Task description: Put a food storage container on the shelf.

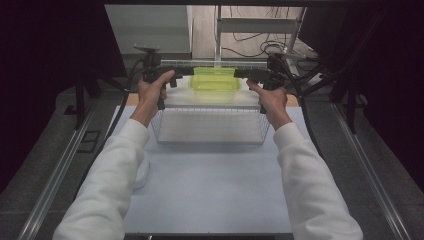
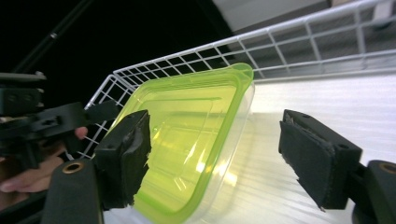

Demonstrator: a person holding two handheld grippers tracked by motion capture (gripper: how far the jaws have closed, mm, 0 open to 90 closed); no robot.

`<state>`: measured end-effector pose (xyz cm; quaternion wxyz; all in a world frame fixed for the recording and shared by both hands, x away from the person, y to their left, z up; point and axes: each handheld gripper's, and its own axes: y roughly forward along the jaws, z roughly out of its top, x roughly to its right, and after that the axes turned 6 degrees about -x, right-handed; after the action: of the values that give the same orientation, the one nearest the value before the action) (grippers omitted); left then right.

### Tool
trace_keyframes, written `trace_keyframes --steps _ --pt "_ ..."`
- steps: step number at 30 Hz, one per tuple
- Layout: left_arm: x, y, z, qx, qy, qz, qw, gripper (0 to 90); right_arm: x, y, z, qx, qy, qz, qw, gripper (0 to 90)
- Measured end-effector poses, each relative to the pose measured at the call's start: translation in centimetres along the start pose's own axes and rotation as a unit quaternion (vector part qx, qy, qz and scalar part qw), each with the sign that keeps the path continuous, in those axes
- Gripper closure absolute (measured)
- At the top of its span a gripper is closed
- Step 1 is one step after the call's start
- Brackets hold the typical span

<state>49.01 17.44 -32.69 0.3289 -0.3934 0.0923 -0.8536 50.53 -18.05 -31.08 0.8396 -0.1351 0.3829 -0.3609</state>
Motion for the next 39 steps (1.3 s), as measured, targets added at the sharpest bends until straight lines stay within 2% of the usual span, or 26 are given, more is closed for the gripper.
trace_keyframes --steps 1,2,3,4,6,7,8,9,10,11,12,13,14,17,20,22,24,25,26,28,31,32,33,36,37,39 --pt "0.0 0.0 0.0 0.0 0.0 0.0 1.0 27.4 0.0 0.0 0.0 0.0 0.0 0.0 1.0 24.1" --pt "0.3 -0.2 -0.1 0.0 0.008 0.003 1.0 26.9 -0.4 -0.6 -0.2 0.004 -0.022 -0.012 0.9997 22.9" --pt "0.6 -0.5 -0.2 0.001 0.015 0.003 0.9999 26.9 -0.4 -0.6 -0.2 0.004 -0.022 -0.012 0.9997 22.9" --pt "1.1 -1.1 -0.6 0.003 0.024 -0.001 0.9997 25.9 -0.6 -1.3 -0.4 0.009 -0.036 -0.007 0.9993 21.9" --pt "1.3 -1.4 -0.8 0.005 0.027 -0.004 0.9996 25.5 -0.8 -1.7 -0.5 0.012 -0.042 -0.001 0.999 21.7" --pt "1.5 -1.9 -1.1 0.009 0.03 -0.006 0.9995 25.2 -1.1 -2.7 -0.8 0.018 -0.062 0.004 0.9979 21.5" --pt "1.9 -2.6 -1.7 0.007 0.043 0.004 0.999 25.2 -1.2 -3.1 -1.0 0.02 -0.07 0.006 0.9973 21.5" --pt "1.9 -2.6 -1.7 0.007 0.043 0.004 0.999 25.1 -1.2 -3.1 -1.0 0.02 -0.07 0.006 0.9973 21.5" --pt "2.1 -3.1 -2.2 0.004 0.058 0.015 0.9982 25.1 -1.3 -3.6 -1.2 0.021 -0.077 0.01 0.9968 21.5" --pt "2.3 -3.4 -2.5 0.001 0.065 0.021 0.9977 25.1 -1.5 -4.5 -1.8 0.025 -0.093 0.016 0.9952 21.5" --pt "2.5 -3.7 -2.9 0.0 0.073 0.027 0.997 25.1 -1.5 -4.5 -1.8 0.025 -0.093 0.016 0.9952 21.5" --pt "2.8 -4.0 -3.5 -0.002 0.082 0.031 0.9961 24.9 -1.5 -5.1 -2.1 0.026 -0.105 0.019 0.9939 21.5" --pt "3.0 -4.4 -4.5 -0.003 0.09 0.035 0.9953 24.8 -1.4 -6.1 -2.9 0.025 -0.133 0.014 0.9907 21.5" --pt "3.1 -4.9 -5.7 -0.007 0.093 0.03 0.9952 24.7 -0.9 -7.1 -4.0 0.011 -0.158 0.006 0.9874 21.3" --pt "3.1 -5.6 -7.8 -0.011 0.098 0.02 0.9949 24.7 -0.5 -7.8 -4.9 0.005 -0.17 0.004 0.9854 20.7" --pt "3.1 -6.0 -9.3 -0.019 0.099 0.017 0.9947 24.7 0.1 -8.4 -6.0 -0.004 -0.173 0.01 0.9849 20.6" --pt "3.0 -6.3 -10.9 -0.029 0.102 0.018 0.9942 24.6 0.7 -9.0 -8.0 -0.014 -0.183 0.014 0.9829 19.3" --pt "3.0 -6.3 -10.9 -0.029 0.102 0.018 0.9942 24.6 0.8 -9.1 -8.5 -0.018 -0.186 0.012 0.9823 19.2" --pt "2.9 -6.5 -12.1 -0.035 0.1 0.014 0.9943 24.5 0.8 -9.3 -9.2 -0.022 -0.19 0.01 0.9815 19.2" --pt "2.8 -6.6 -12.6 -0.037 0.101 0.015 0.9941 24.4 0.9 -9.4 -9.8 -0.028 -0.194 0.009 0.9806 19.2" --pt "2.7 -6.9 -14.4 -0.049 0.104 0.022 0.9932 24.5 1.1 -9.6 -11.7 -0.045 -0.194 0.009 0.98 19.2" --pt "2.6 -6.9 -15.5 -0.058 0.107 0.028 0.9921 24.5 1.2 -9.6 -12.7 -0.053 -0.196 0.006 0.9792 19.2" --pt "2.6 -6.9 -15.5 -0.058 0.107 0.028 0.9921 24.4 1.2 -9.6 -12.7 -0.053 -0.196 0.006 0.9792 19.2" --pt "2.3 -6.9 -17.4 -0.077 0.108 0.03 0.9907 24.3 1.3 -9.6 -14.5 -0.066 -0.193 0.0 0.9789 19.2" --pt "2.2 -6.9 -18.4 -0.088 0.107 0.035 0.9897 24.2 1.5 -9.5 -15.7 -0.071 -0.185 0.004 0.9801 19.1" --pt "2.1 -6.8 -19.0 -0.094 0.107 0.039 0.989 24.1 1.7 -9.5 -16.3 -0.075 -0.183 0.007 0.9802 19.1"
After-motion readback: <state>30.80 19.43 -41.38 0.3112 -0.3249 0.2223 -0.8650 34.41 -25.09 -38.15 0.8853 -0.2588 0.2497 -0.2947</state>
